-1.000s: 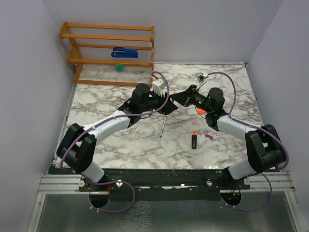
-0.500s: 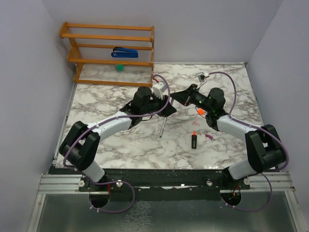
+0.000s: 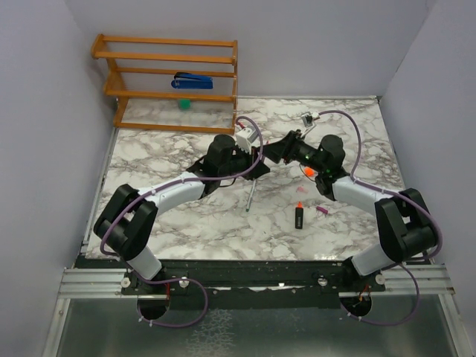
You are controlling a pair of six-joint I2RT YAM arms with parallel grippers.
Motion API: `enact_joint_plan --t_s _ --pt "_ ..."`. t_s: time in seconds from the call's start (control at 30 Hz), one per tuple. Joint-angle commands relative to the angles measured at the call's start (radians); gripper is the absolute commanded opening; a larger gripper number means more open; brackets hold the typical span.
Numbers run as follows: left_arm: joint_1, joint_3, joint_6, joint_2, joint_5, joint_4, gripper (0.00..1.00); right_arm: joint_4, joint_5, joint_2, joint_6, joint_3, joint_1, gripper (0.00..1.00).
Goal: Insert the pens into the pen caps
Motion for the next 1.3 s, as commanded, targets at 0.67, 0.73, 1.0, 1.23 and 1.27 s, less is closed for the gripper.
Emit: enact_joint_plan --t_s 0.67,0.73,1.0,1.23,1.27 --pt "0.041 0.055 0.388 -0.199 -0.110 -0.649 0.00 -1.352 0.635 -0.002 -0.739 0.454 0.003 0.73" --pt "0.053 0.051 0.413 -0.210 -0.096 -0.648 0.00 -1.373 0.691 0.015 -0.721 0.438 0.003 0.70" --pt "0.065 0.020 0.388 -0.212 -0.058 -0.613 0.00 -1.387 0.715 -0.008 -0.234 0.416 0.003 0.71" --pt "0.066 0.010 0.385 -0.238 -0.072 -0.614 0.00 -1.402 0.718 -0.026 0.539 0.338 0.004 0.73" --pt "0.065 0.008 0.385 -0.241 -0.073 -0.614 0.00 -1.437 0.734 -0.023 0.619 0.337 0.003 0.70"
